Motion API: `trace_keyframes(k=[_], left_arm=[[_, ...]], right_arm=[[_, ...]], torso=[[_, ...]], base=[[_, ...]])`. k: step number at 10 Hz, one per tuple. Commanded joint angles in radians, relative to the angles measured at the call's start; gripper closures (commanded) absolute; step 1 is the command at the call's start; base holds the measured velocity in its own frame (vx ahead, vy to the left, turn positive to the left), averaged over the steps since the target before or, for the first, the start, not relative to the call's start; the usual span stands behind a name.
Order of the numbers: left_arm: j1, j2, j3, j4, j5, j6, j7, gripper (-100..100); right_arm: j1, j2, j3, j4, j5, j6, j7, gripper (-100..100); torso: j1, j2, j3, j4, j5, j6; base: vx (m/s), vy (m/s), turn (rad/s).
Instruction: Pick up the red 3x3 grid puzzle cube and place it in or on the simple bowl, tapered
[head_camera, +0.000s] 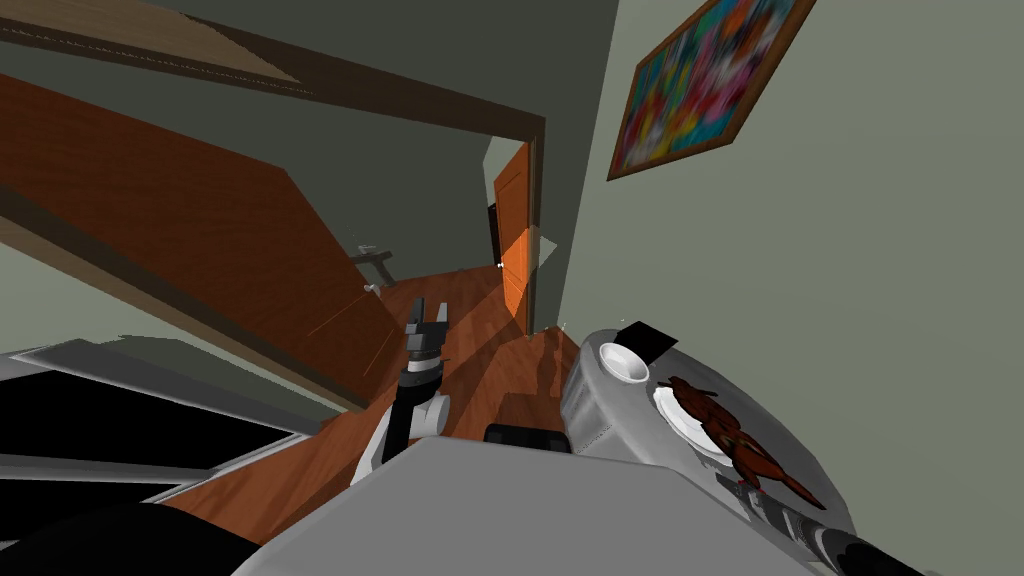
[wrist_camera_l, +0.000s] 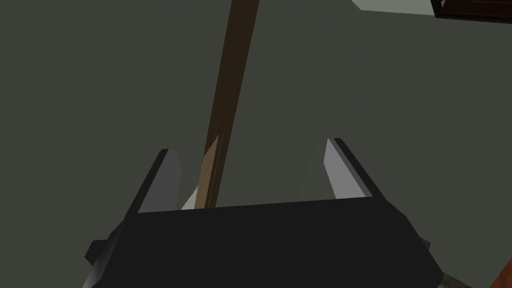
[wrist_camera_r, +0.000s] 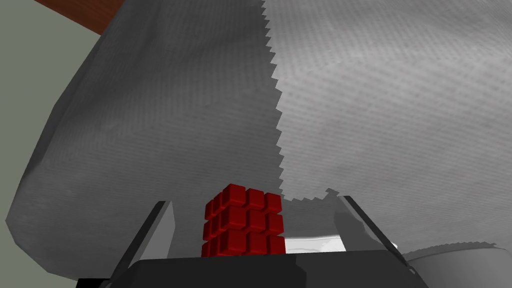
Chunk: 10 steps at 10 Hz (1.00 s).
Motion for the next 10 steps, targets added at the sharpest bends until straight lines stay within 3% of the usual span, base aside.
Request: trace_keyframes(k=[1, 2, 3, 4, 5, 6, 8, 9, 10], left_arm=[[0.0, 0.0, 0.0, 0.0, 0.0, 0.0, 0.0, 0], [0.0, 0.0, 0.0, 0.0, 0.0, 0.0, 0.0, 0], [0.0, 0.0, 0.0, 0.0, 0.0, 0.0, 0.0, 0], [0.0, 0.0, 0.0, 0.0, 0.0, 0.0, 0.0, 0], [0.0, 0.0, 0.0, 0.0, 0.0, 0.0, 0.0, 0], [0.0, 0.0, 0.0, 0.0, 0.0, 0.0, 0.0, 0], [0.0, 0.0, 0.0, 0.0, 0.0, 0.0, 0.0, 0], [0.0, 0.0, 0.0, 0.0, 0.0, 0.0, 0.0, 0], [0.0, 0.0, 0.0, 0.0, 0.0, 0.0, 0.0, 0]], right_arm=[[-0.05, 0.018, 0.044, 0.05, -0.018, -0.02, -0.01, -100], [-0.052, 0.018, 0.044, 0.073, -0.018, -0.02, -0.01, -100], [-0.099, 0.033, 0.085, 0.112, -0.034, -0.037, -0.022, -100], [-0.099, 0.033, 0.085, 0.135, -0.034, -0.037, -0.022, -100], [-0.144, 0.048, 0.126, 0.171, -0.05, -0.053, -0.033, -100], [-0.146, 0.048, 0.126, 0.194, -0.05, -0.053, -0.033, -100], [-0.227, 0.078, 0.198, 0.285, -0.081, -0.086, -0.056, -100], [-0.241, 0.078, 0.208, 0.314, -0.081, -0.086, -0.056, -100], [-0.282, 0.092, 0.247, 0.353, -0.096, -0.103, -0.067, -100]], torso=[[0.0, 0.0, 0.0, 0.0, 0.0, 0.0], [0.0, 0.001, 0.001, 0.0, 0.0, 0.0], [0.0, 0.0, 0.0, 0.0, 0.0, 0.0], [0.0, -0.001, 0.0, 0.0, -0.001, -0.001], [-0.001, -0.001, -0.001, 0.0, -0.002, -0.001], [-0.001, -0.001, 0.0, 0.0, -0.002, -0.002], [-0.002, -0.002, -0.001, 0.0, -0.003, -0.002], [-0.003, 0.0, 0.0, 0.0, -0.004, -0.003], [-0.004, -0.001, 0.0, 0.0, -0.004, -0.002]], base=[[-0.088, -0.001, 0.088], [-0.064, 0.003, 0.045], [-0.06, 0.007, 0.07], [-0.054, 0.006, 0.048], [-0.076, 0.003, 0.054], [-0.057, 0.003, 0.05], [-0.082, 0.002, 0.107], [-0.083, 0.005, 0.051], [-0.077, 0.009, 0.06]])
